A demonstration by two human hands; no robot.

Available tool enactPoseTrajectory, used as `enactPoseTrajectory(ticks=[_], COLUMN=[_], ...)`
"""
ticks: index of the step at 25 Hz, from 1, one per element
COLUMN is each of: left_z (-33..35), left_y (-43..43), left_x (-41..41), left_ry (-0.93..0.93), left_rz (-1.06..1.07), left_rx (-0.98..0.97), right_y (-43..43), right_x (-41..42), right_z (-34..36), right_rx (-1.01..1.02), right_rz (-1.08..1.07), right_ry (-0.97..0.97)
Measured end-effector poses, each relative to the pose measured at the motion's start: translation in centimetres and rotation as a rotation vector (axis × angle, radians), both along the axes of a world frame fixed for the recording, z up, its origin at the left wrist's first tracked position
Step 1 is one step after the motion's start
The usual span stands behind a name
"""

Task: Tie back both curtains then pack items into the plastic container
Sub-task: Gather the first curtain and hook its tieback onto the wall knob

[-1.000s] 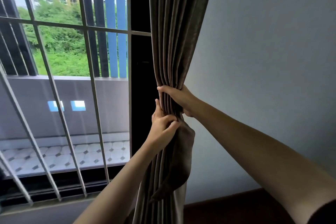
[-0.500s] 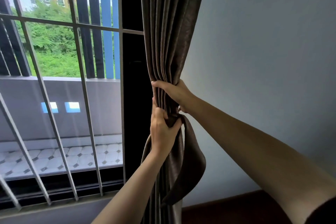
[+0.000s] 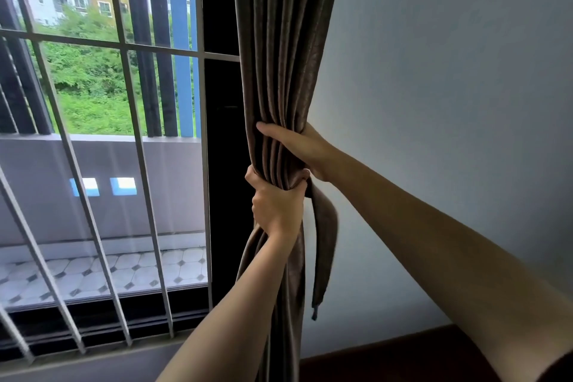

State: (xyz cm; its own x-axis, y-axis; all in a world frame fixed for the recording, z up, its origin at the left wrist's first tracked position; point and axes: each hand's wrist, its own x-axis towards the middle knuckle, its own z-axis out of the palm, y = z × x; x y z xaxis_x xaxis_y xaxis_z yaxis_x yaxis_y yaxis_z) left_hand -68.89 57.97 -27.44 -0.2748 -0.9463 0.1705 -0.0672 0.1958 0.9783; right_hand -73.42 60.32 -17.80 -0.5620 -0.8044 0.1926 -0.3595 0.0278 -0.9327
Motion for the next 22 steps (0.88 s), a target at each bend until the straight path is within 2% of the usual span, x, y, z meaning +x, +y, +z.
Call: enactPoseTrajectory(ticks=[2, 3, 6, 7, 8, 10, 12, 14, 16, 17, 19, 20, 21, 22], left_z=[0.0, 0.0, 0.0, -0.1, -0.2, -0.4, -0.7, -1.3, -2.2, -2.8, -3.7, -4.0, -4.1, -4.0], left_y=[0.4, 0.5, 0.5, 0.5, 0.5, 0.6, 0.5, 0.1, -0.9, -1.7, -3.5, -4.5, -5.3, -6.1], left_x=[-0.1, -0.1, -0.2, -0.2, -0.2, -0.3, -0.3, 0.1, 1.3, 2.0, 3.1, 3.3, 3.3, 3.3], left_ry=[0.005, 0.000, -0.028, -0.041, -0.049, -0.049, -0.034, 0.003, 0.106, 0.224, 0.518, 0.608, 0.622, 0.557], left_rz=[0.021, 0.026, 0.031, 0.029, 0.024, 0.006, -0.026, -0.107, -0.303, -0.451, -0.712, -0.779, -0.809, -0.814], left_rx=[0.018, 0.004, -0.008, -0.008, -0.013, -0.025, -0.040, -0.065, -0.059, -0.008, 0.227, 0.335, 0.376, 0.351], right_y=[1.7, 2.6, 4.7, 4.9, 4.9, 4.3, 3.5, 2.7, 2.1, 2.0, 2.3, 2.5, 2.8, 3.0], right_x=[-1.9, -3.3, -6.2, -6.7, -7.1, -7.1, -7.1, -6.7, -5.5, -4.9, -3.7, -3.4, -3.3, -3.3], right_z=[0.3, 0.1, -1.9, -3.3, -4.7, -6.4, -7.0, -7.6, -9.3, -10.2, -11.9, -12.6, -13.1, -13.3], right_rx=[0.105, 0.206, 0.647, 0.725, 0.715, 0.537, 0.317, 0.139, -0.015, -0.081, -0.217, -0.281, -0.313, -0.300], right_rz=[0.240, 0.292, 0.088, 0.062, 0.074, 0.006, -0.156, -0.197, -0.140, -0.126, -0.030, 0.055, 0.124, 0.169], right_ry=[0.072, 0.154, 0.614, 0.709, 0.758, 0.783, 0.646, 0.359, 0.070, -0.024, -0.234, -0.334, -0.394, -0.400])
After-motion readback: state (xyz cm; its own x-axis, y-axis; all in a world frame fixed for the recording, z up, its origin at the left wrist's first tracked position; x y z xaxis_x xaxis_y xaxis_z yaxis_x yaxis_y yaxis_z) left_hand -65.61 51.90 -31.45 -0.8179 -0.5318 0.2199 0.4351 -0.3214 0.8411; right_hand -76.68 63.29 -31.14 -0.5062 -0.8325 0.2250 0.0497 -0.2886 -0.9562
